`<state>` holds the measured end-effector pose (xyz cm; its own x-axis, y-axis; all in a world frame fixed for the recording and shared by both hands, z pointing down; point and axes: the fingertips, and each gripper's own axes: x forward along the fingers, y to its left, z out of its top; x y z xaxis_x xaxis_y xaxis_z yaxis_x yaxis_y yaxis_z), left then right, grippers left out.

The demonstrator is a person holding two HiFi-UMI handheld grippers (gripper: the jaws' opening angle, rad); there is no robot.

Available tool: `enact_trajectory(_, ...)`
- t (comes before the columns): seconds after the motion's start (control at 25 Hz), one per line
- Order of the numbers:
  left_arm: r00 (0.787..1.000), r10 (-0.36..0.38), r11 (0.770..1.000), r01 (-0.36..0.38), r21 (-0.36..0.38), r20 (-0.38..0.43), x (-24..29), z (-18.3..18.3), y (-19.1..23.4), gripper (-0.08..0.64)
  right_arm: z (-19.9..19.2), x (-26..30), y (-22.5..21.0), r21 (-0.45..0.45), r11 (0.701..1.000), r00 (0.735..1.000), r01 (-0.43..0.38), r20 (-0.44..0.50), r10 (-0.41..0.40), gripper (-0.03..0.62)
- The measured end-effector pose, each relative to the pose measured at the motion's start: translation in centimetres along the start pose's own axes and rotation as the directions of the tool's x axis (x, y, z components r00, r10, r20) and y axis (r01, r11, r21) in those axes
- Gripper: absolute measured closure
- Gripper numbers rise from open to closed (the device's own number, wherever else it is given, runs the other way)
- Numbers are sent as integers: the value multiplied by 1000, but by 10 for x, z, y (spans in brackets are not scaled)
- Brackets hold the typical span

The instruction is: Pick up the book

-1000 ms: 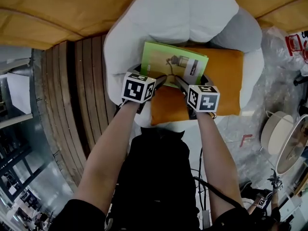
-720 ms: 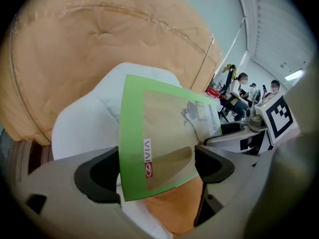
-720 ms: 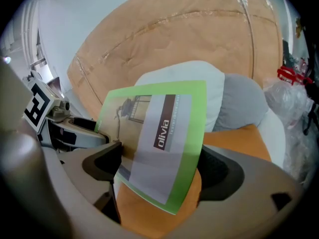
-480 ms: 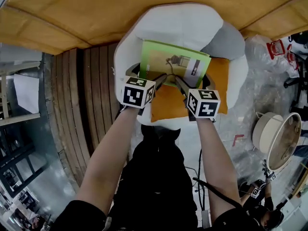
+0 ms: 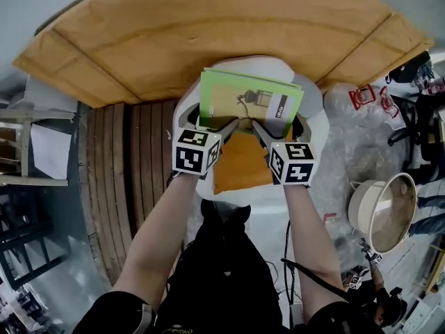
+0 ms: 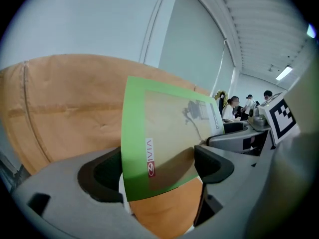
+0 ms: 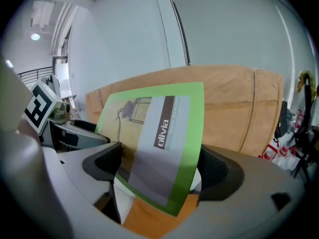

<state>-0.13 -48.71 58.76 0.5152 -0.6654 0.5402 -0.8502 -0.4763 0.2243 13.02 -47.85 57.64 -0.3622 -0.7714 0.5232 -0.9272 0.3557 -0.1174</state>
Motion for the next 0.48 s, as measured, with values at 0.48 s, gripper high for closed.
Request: enact_trajectory(0.48, 949, 5, 985, -59, 161, 314, -143, 149, -65, 110, 158, -144, 41, -89, 995, 946, 50, 324, -19, 143)
